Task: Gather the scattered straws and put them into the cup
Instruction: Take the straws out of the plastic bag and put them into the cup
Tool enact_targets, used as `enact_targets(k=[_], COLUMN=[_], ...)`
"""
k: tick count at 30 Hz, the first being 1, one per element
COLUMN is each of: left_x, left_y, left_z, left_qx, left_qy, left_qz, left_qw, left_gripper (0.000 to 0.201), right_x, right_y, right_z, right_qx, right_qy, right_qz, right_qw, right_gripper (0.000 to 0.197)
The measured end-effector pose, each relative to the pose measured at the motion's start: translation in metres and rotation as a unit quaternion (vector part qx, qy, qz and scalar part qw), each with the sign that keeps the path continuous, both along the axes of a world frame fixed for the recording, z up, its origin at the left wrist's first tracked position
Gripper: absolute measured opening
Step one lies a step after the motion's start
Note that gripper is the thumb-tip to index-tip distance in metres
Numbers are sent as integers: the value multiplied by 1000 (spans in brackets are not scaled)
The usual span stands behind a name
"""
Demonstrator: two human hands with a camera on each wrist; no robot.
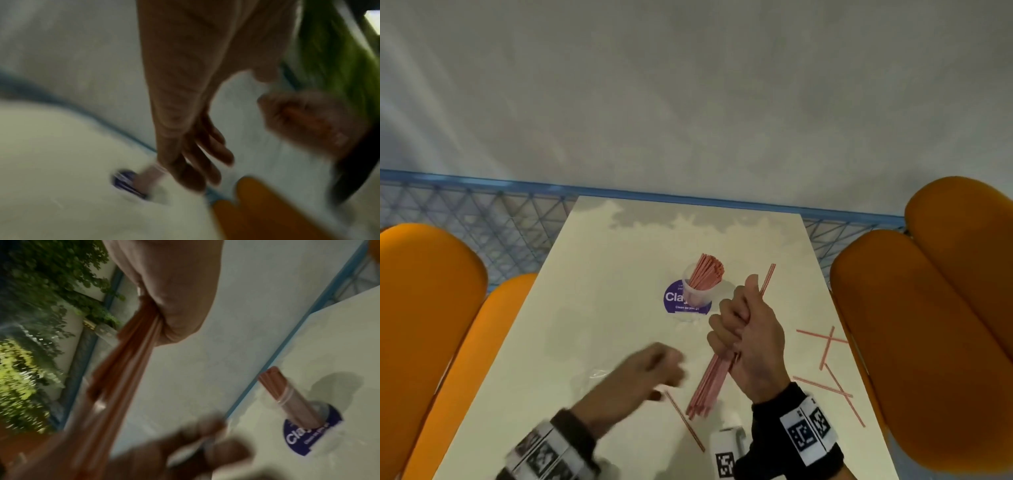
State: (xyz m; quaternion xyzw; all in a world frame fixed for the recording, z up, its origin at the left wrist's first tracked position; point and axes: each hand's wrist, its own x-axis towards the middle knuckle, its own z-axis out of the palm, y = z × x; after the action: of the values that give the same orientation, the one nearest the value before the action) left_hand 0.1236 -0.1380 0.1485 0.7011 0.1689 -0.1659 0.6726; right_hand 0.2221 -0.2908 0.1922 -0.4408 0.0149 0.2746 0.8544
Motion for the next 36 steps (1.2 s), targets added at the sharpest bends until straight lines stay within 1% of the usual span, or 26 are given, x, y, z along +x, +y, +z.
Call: enact_targets(k=[1,2,3,4,5,6,7,9,10,12,15,18,20,23,25,26,27,28,29,30,31,32,33,34,36], left_x=[7,13,17,20,21,19,17,11,10,8,3,-3,-7,-6,-2,1,5,8,11,14,17,20,22,22,21], left_y=[-16,-27,-33,-35,-37,-37,-37,-38,-40,-44,-43,-34,-28,-24,-22,-22,-23,-27,-31,-36,-40,-43,-42,-40,-36], left_z=[14,23,32,38,40,41,40,35,32,28,25,25,25,27,26,28,28,29,28,27,28,27,23,19,14], left_qx=[-59,-68,-55,-48,-52,-66,-99,-174,-186,-158,-103,-121,-127,-124,-120,-116,-95,-50,32,121,184,213,210,182,107], left_qy=[-17,-43,-56,-63,-63,-55,-41,-3,21,46,64,78,79,66,44,34,22,11,-8,-36,-65,-74,-67,-52,-14], left_qz=[-64,-113,-142,-157,-167,-175,-171,-134,-113,-92,-77,-58,-37,22,94,117,120,101,61,18,-18,-42,-60,-78,-103], left_qw=[996,990,987,984,983,981,980,976,976,982,990,988,988,990,987,986,988,994,998,992,981,973,974,979,989], left_gripper=[63,40,19,9,12,20,27,34,38,44,47,46,46,47,47,46,46,44,39,32,24,24,29,29,17], right_x=[-5,-9,-11,-13,-14,-14,-14,-15,-16,-17,-8,6,10,13,10,5,-3,-12,-20,-26,-29,-30,-27,-24,-17], right_y=[6,11,15,16,15,14,11,5,4,0,-8,-20,-25,-28,-26,-22,-15,-7,1,8,13,15,16,15,14], right_z=[3,6,8,9,9,8,7,2,0,-1,2,7,7,4,-1,-6,-10,-16,-22,-26,-30,-32,-32,-32,-33], right_qx=[5,1,-6,-14,-24,-35,-47,-68,-78,-98,-108,-94,-76,-67,-107,-143,-185,-235,-283,-315,-330,-335,-337,-339,-344], right_qy=[-14,-29,-42,-53,-61,-68,-76,-98,-109,-122,-129,-125,-107,-69,-60,-66,-87,-119,-158,-192,-210,-211,-205,-196,-187], right_qz=[3,6,8,11,14,21,30,48,53,59,43,1,-13,-30,-11,16,50,84,112,126,124,116,106,98,76], right_qw=[1000,1000,999,998,998,997,996,992,990,986,985,988,991,995,992,987,978,961,940,921,912,911,913,915,917], right_gripper=[52,52,51,50,50,49,49,50,50,51,53,53,50,44,42,40,38,36,36,38,43,47,48,47,47])
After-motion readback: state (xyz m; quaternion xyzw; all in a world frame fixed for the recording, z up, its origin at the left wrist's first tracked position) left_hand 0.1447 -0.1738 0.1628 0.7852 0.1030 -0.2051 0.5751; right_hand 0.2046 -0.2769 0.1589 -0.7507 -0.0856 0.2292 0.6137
